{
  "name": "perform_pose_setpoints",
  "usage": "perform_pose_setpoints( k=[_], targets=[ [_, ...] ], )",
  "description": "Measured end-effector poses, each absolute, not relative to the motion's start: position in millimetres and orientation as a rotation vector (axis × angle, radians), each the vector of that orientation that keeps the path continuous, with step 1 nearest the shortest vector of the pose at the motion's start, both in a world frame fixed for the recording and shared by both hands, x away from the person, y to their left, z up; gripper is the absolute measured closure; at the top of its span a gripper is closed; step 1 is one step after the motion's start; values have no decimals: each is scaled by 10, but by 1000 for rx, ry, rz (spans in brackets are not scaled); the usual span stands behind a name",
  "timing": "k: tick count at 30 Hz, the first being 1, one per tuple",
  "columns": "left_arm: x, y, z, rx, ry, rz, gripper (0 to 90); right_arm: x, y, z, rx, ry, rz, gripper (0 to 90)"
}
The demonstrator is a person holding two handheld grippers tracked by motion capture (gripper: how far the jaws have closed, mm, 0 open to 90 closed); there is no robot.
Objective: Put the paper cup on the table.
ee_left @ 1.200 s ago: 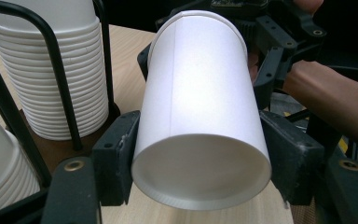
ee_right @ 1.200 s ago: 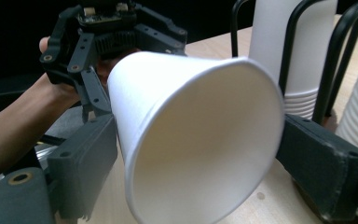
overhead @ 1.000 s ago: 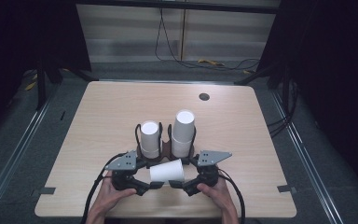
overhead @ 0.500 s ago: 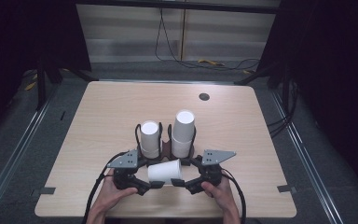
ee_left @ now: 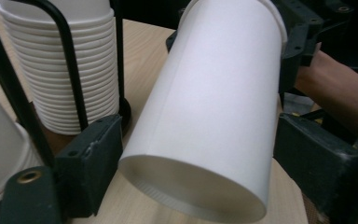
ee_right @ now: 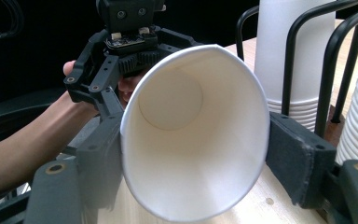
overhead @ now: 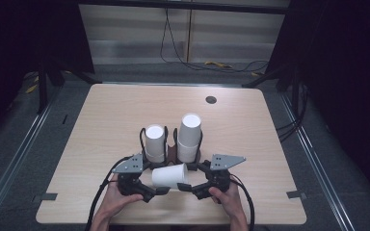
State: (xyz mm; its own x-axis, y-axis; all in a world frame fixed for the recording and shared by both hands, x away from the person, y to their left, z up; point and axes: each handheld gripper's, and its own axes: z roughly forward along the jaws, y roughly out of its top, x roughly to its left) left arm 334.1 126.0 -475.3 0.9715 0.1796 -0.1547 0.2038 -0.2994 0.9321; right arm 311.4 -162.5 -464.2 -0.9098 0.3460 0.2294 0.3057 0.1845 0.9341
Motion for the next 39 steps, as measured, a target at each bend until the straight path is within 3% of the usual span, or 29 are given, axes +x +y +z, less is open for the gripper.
perform_pose_setpoints(
  k=[15,24,39],
  targets=[
    [3308,1409,-4860,1842,376,68,154,3104,-1725,-4602,745,2341,1811,259],
    [3334,1572,-4934,1753,499,243,155,3101,-1814,-4591,784,2330,1768,259],
    [3272,1534,-5046,1723,549,383,155,2989,-2012,-4545,883,2295,1673,258]
  ],
)
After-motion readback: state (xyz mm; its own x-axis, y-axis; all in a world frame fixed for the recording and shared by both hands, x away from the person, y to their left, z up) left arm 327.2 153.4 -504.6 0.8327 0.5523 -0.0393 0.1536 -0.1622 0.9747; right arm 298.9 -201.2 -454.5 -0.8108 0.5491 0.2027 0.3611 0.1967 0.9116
